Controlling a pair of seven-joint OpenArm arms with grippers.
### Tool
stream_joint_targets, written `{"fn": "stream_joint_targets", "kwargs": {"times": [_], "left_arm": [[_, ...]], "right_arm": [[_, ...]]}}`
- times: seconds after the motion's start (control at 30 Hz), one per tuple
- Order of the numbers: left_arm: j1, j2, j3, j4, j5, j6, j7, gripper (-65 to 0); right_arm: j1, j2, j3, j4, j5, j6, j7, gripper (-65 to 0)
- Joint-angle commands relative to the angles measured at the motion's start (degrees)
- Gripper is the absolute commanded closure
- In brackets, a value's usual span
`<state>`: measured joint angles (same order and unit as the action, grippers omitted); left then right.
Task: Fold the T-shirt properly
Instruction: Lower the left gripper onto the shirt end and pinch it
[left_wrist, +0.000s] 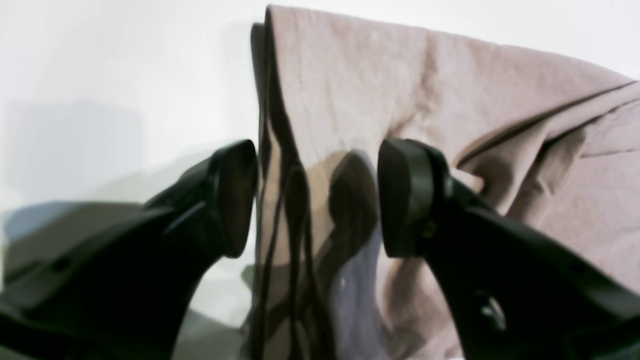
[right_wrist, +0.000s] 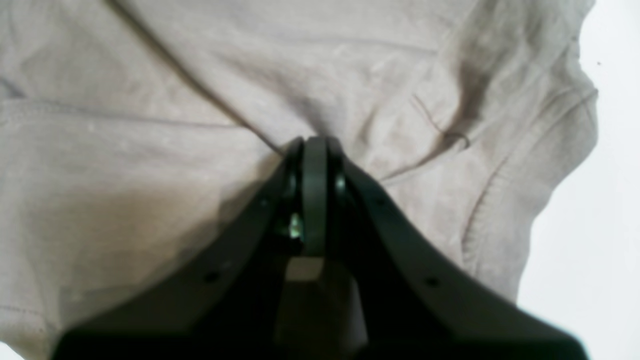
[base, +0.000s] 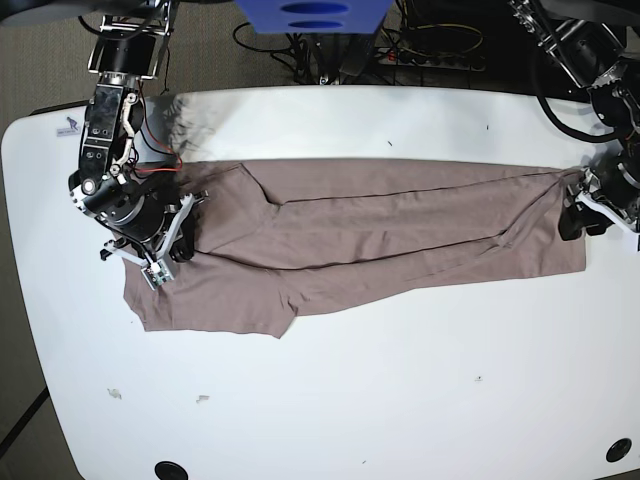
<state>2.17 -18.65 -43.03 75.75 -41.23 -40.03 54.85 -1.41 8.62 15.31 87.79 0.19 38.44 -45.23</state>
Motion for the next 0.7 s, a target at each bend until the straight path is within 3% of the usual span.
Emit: {"fn": "stream_joint_targets", "kwargs": {"times": [0.0,0.27,0.53,0.6,0.67], "left_arm": [[-0.5,0.1,0.0,0.7,-0.5,0.0,0.2,-37.3],[-0.5,1.6,4.8,0.7,-0.5,0.0,0.0,-37.3],[-0.4,3.2,5.3,0.7,-0.5,0.0,-0.1,-36.1],[-0.3,3.3,5.3,0.7,-0.5,0.0,-0.1,-32.2],[0.0,3.3,5.1,0.7,-0.6,0.0,-0.2,-19.3]], "right_arm": [[-0.6,0.6,-0.1,-0.5,-3.0,-0.1,-4.4,0.0],[-1.1,0.7,-0.1,-0.5,-3.0,0.0,-4.4,0.0],[-2.3,0.7,-0.1,-0.5,-3.0,0.0,-4.0,0.0],[-2.4,0.7,-0.1,-0.5,-3.0,0.0,-4.0,0.0],[-2.4,0.7,-0.1,-0.5,-3.0,0.0,-4.0,0.0]]}}
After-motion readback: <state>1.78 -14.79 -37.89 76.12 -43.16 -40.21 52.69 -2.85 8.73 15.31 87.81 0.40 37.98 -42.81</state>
